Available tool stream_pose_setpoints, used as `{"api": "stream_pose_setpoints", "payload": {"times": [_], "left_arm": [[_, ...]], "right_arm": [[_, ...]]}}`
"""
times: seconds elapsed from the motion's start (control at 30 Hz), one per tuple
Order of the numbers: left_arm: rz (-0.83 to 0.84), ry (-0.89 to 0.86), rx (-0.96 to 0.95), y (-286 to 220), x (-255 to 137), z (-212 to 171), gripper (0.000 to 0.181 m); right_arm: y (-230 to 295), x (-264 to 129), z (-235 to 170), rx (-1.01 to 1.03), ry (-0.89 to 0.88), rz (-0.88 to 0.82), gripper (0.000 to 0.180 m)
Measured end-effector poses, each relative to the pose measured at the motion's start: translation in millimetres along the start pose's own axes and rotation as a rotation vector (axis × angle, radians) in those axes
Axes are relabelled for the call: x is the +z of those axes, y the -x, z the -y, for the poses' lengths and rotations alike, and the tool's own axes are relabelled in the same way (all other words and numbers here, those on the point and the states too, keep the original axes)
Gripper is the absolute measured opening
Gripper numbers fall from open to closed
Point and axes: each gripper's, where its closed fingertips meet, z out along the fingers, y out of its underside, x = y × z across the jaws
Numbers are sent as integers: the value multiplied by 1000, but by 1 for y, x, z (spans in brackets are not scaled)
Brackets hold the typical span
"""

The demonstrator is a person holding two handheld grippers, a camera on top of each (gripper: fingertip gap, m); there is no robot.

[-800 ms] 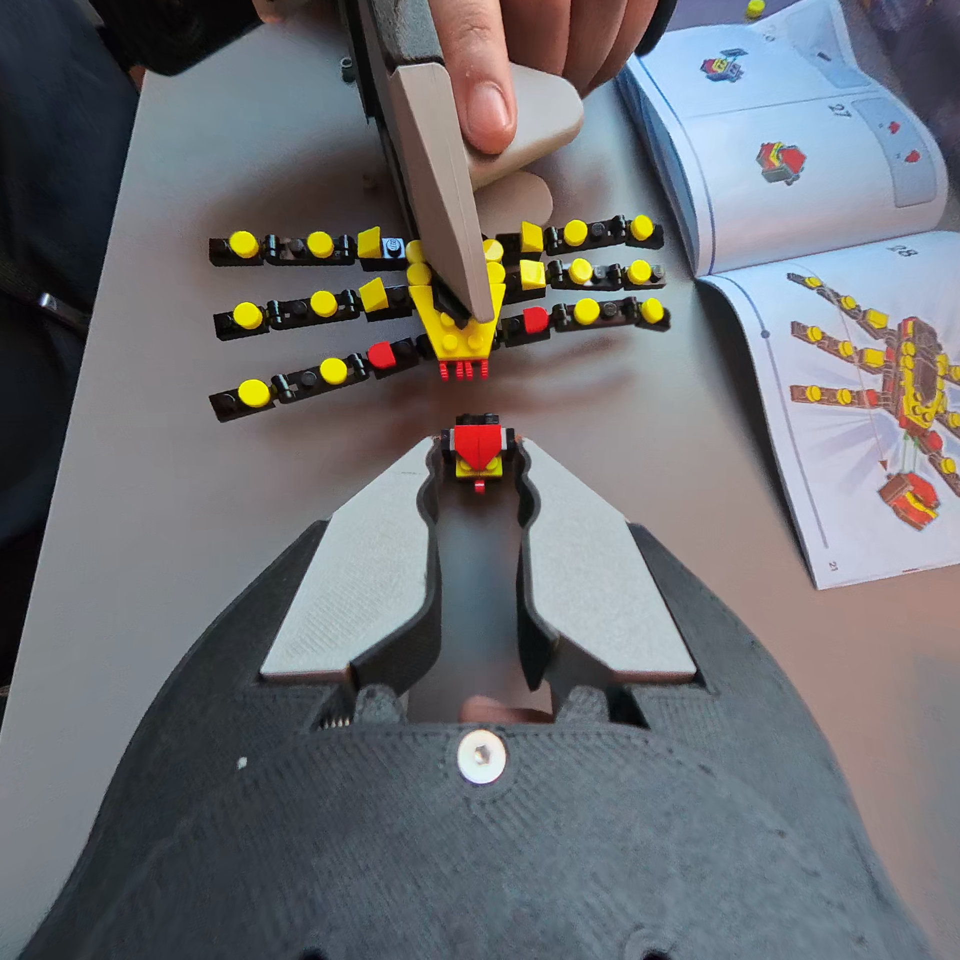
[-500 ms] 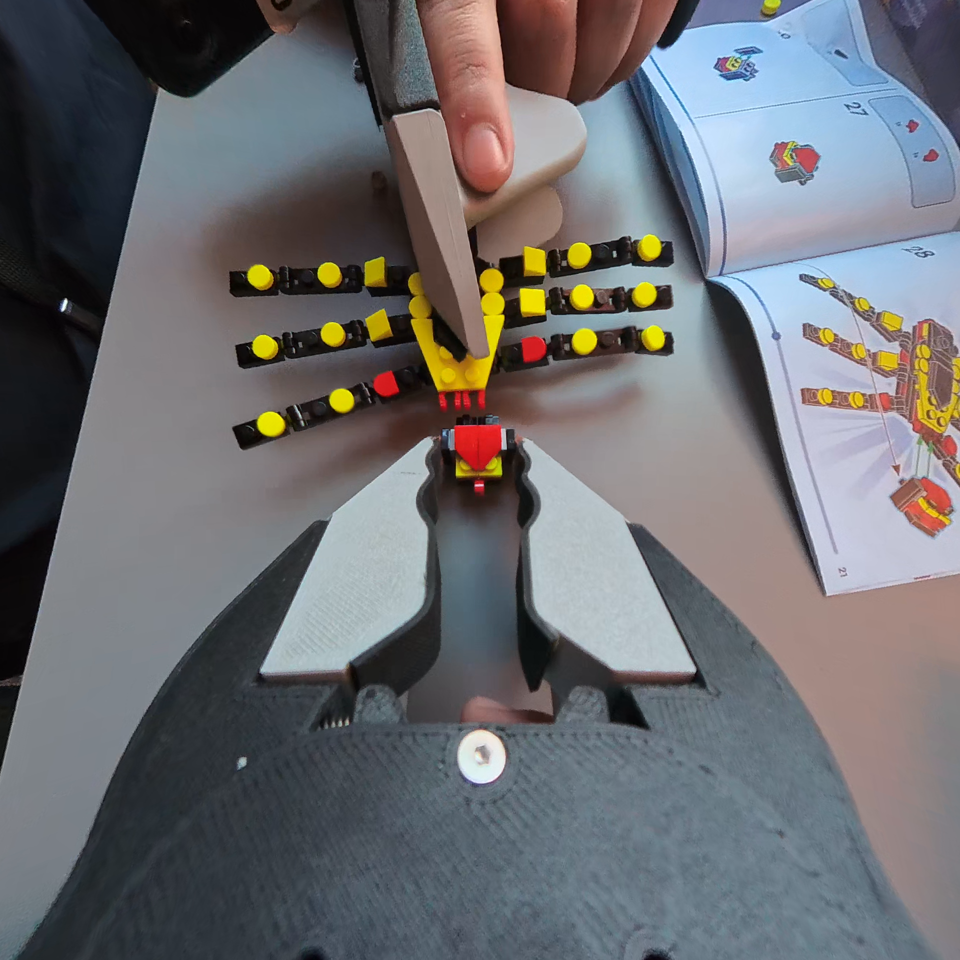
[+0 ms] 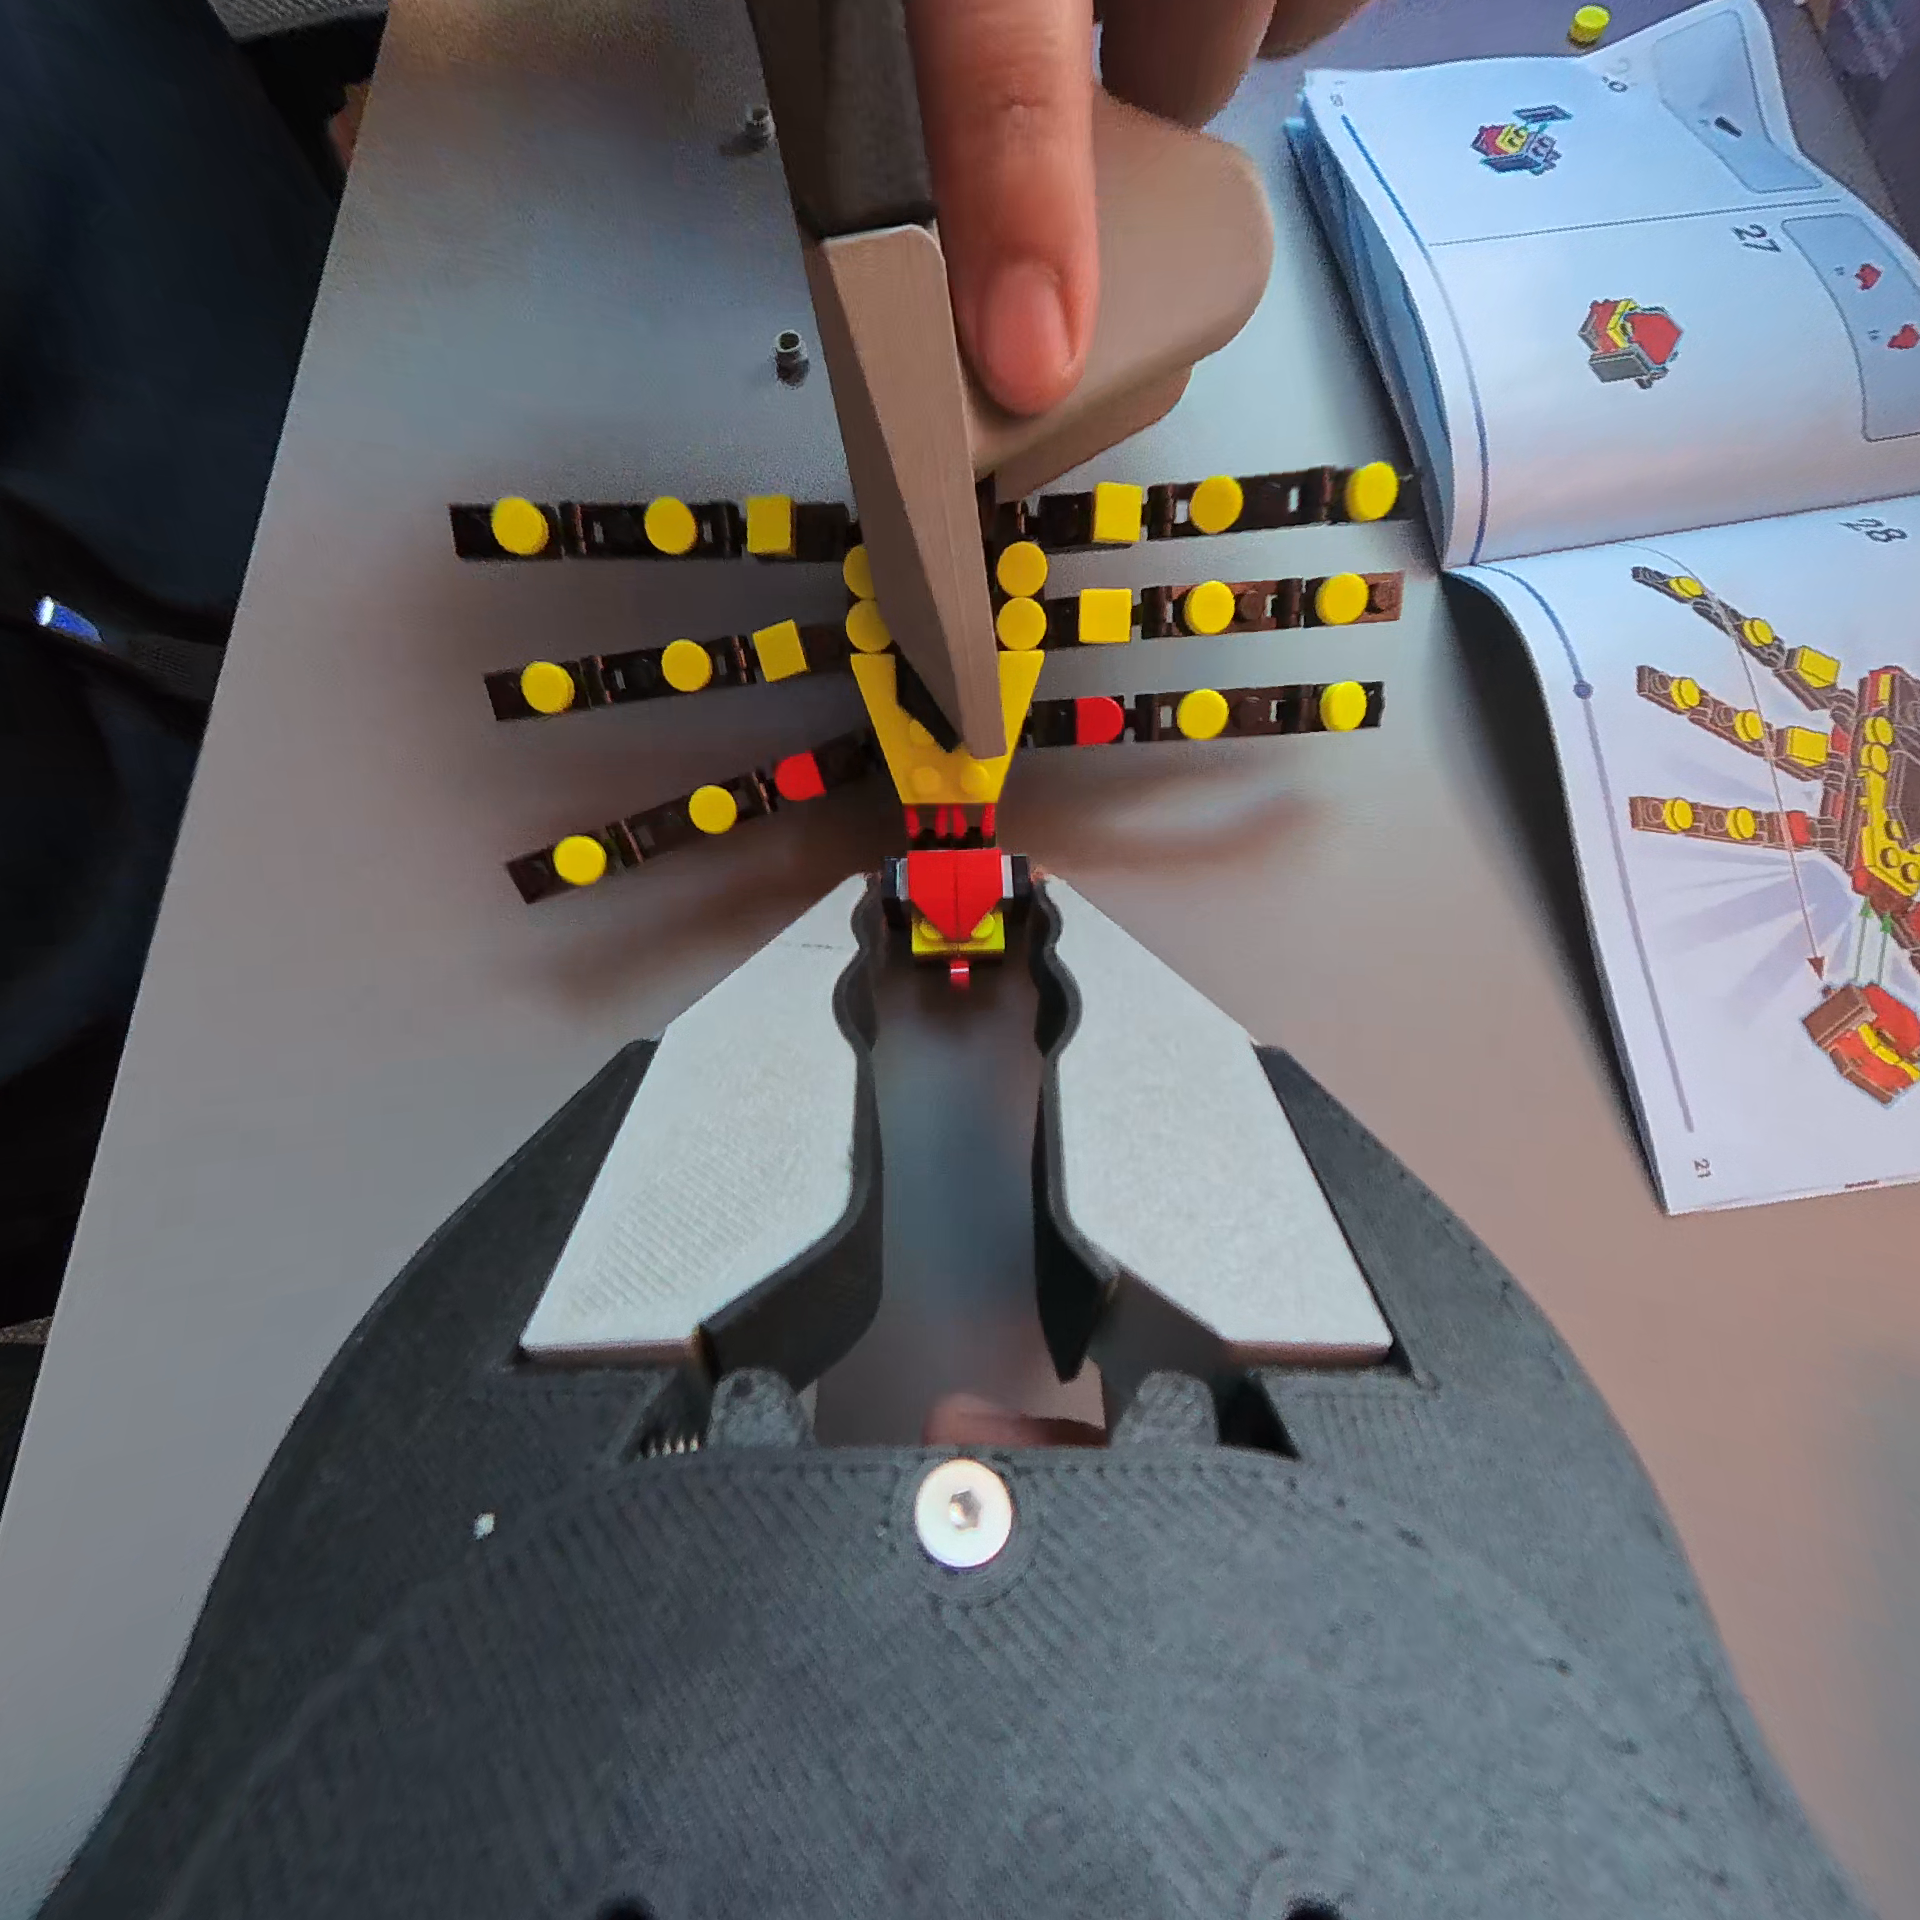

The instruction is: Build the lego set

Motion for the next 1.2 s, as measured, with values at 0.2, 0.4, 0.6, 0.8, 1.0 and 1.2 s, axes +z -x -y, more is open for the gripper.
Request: {"api": "stream_pose_setpoints", "payload": {"times": [0.2, 0.4, 0.6, 0.8, 1.0, 1.2], "left_arm": [[-135, -25, 26, 5, 0, 0, 22], [-267, -33, 81, 2, 0, 0, 22], [-349, -38, 91, 3, 2, 0, 21], [-448, -29, 106, 4, 2, 0, 21], [-531, -40, 102, 4, 2, 0, 21], [-519, -41, 56, 2, 3, 1, 21]], "right_arm": [[1, 0, 0, -14, 1, 6, 24], [1, -1, -1, -20, 2, 9, 25], [1, -1, -1, -8, 0, 24, 25], [1, -1, -1, 5, -1, 36, 25], [1, -1, -1, 18, -2, 48, 25], [1, -1, -1, 5, 0, 38, 25]]}}
